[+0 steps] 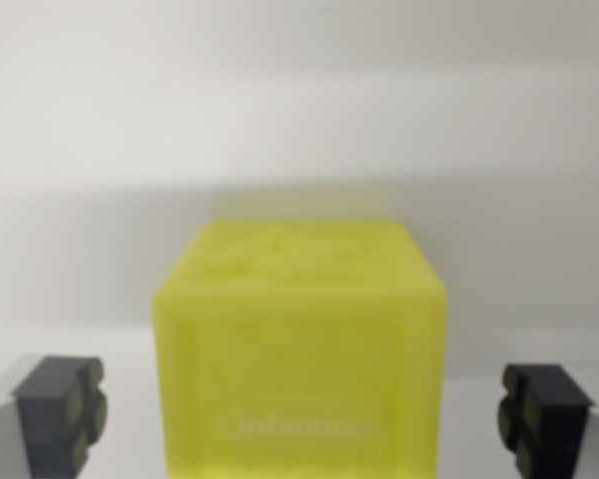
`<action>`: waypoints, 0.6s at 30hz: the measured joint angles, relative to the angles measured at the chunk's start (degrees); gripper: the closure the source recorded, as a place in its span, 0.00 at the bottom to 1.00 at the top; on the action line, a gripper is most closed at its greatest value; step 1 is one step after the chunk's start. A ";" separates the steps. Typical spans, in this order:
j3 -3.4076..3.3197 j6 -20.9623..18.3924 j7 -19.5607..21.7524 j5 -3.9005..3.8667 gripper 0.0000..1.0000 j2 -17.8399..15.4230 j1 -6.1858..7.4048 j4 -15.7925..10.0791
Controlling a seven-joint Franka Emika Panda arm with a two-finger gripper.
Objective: Pick yellow cube
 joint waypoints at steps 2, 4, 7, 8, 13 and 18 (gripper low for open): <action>0.00 0.37 -0.05 0.09 0.00 0.49 0.02 0.12; 0.01 0.74 -0.11 0.19 0.00 1.00 0.03 0.24; 0.01 1.27 -0.21 0.35 0.00 1.74 0.06 0.43; 0.01 1.45 -0.24 0.40 0.00 1.99 0.07 0.51; 0.01 2.25 -0.41 0.65 0.00 3.18 0.13 0.83; -0.01 2.41 -0.52 0.82 1.00 3.41 0.19 0.88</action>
